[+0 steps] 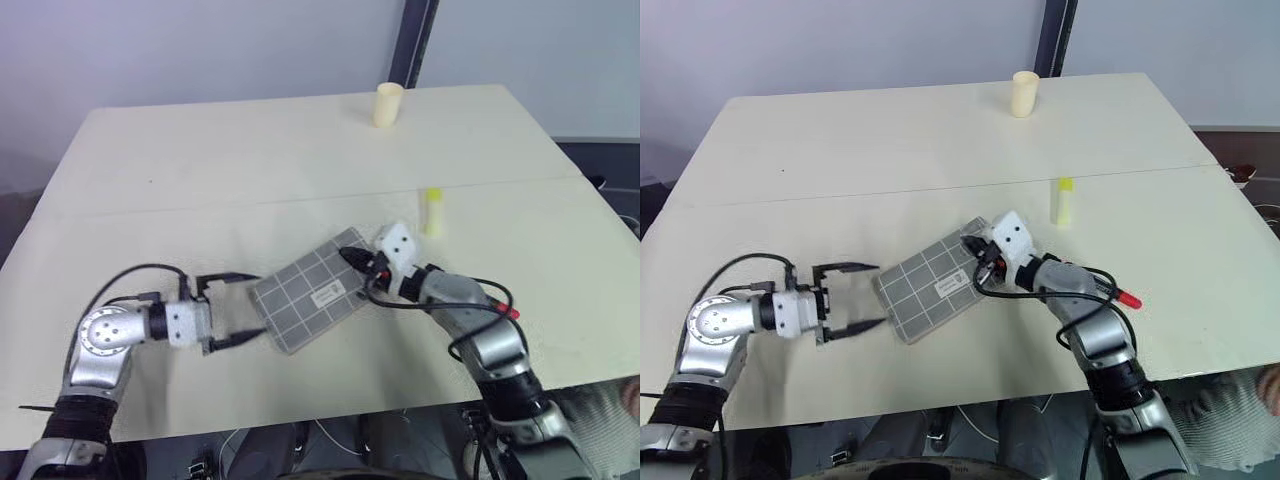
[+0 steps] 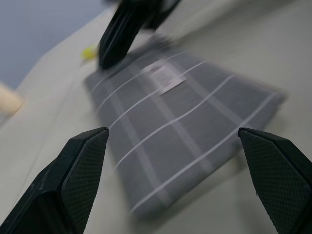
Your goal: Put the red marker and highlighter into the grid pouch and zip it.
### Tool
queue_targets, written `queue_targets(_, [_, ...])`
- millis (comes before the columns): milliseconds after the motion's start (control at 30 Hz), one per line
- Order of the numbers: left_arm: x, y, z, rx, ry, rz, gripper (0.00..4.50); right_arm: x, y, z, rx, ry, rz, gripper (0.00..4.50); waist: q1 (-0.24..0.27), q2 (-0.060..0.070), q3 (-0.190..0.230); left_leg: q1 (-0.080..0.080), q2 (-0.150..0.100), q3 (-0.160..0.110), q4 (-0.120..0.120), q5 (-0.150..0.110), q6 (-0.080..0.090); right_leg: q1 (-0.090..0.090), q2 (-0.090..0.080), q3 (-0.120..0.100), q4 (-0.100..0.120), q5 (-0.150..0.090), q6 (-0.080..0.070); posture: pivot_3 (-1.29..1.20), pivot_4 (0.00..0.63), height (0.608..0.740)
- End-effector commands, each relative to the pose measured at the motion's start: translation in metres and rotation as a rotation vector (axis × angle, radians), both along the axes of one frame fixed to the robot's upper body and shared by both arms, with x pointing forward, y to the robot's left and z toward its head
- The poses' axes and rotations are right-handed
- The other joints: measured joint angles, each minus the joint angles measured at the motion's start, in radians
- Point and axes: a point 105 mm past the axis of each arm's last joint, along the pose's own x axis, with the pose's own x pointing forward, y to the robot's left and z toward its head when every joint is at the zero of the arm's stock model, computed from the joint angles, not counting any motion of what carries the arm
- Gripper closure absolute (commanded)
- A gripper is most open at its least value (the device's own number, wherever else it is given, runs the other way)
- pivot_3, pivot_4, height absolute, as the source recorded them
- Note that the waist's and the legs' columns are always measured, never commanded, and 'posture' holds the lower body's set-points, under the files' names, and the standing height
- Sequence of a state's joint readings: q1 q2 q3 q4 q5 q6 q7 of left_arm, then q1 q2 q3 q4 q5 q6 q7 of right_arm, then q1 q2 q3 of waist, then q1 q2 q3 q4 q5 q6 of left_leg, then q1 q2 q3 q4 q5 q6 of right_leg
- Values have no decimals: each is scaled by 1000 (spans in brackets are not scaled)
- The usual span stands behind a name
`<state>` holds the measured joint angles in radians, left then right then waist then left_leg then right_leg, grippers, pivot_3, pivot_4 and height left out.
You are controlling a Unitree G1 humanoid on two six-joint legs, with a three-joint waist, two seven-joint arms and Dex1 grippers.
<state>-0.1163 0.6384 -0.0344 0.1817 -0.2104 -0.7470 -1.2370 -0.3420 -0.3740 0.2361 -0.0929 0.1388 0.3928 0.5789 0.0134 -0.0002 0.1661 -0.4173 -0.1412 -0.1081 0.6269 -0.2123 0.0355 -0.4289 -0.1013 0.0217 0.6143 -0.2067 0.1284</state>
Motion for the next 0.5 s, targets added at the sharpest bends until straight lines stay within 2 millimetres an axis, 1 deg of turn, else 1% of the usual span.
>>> queue_targets(33, [-5,-9,3,31,-64,-78,0,12,-7,-10,-97,-6,-56,4478,-1,0,0,0,0,0,-1,0,0,0,0,0,0,0,0,0,150,738])
queue_targets(100, [-6,-14,1,36,-65,-102,0,14,-10,-18,-136,8,-66,4478,-2,0,0,0,0,0,-1,0,0,-1,0,0,1,0,0,0,150,738])
queue_targets(200, [-4,-20,-7,89,-87,-157,0,13,-12,-25,-174,24,-62,4478,-1,0,0,2,0,0,-1,0,-1,0,1,0,1,0,0,0,150,738])
queue_targets(267, [4,-25,-11,103,-110,-159,0,12,-14,-25,-165,31,-68,4478,1,0,0,4,0,0,-1,1,-1,2,1,0,1,0,0,0,150,738])
queue_targets(333, [10,-32,-11,78,-118,-157,0,12,-14,-24,-161,29,-71,4478,-1,0,-1,5,0,-1,-1,1,-1,4,2,0,1,0,0,0,150,738])
queue_targets(433, [12,-45,-15,79,-128,-189,0,10,-14,-23,-159,29,-76,4478,-1,0,-1,5,0,-1,-1,1,-1,4,2,0,1,0,0,0,150,738])
queue_targets(500, [15,-48,-16,72,-135,-183,599,10,-14,-22,-150,32,-82,4500,-1,0,-1,6,0,-1,-1,1,-1,4,2,0,1,0,1,0,150,738])
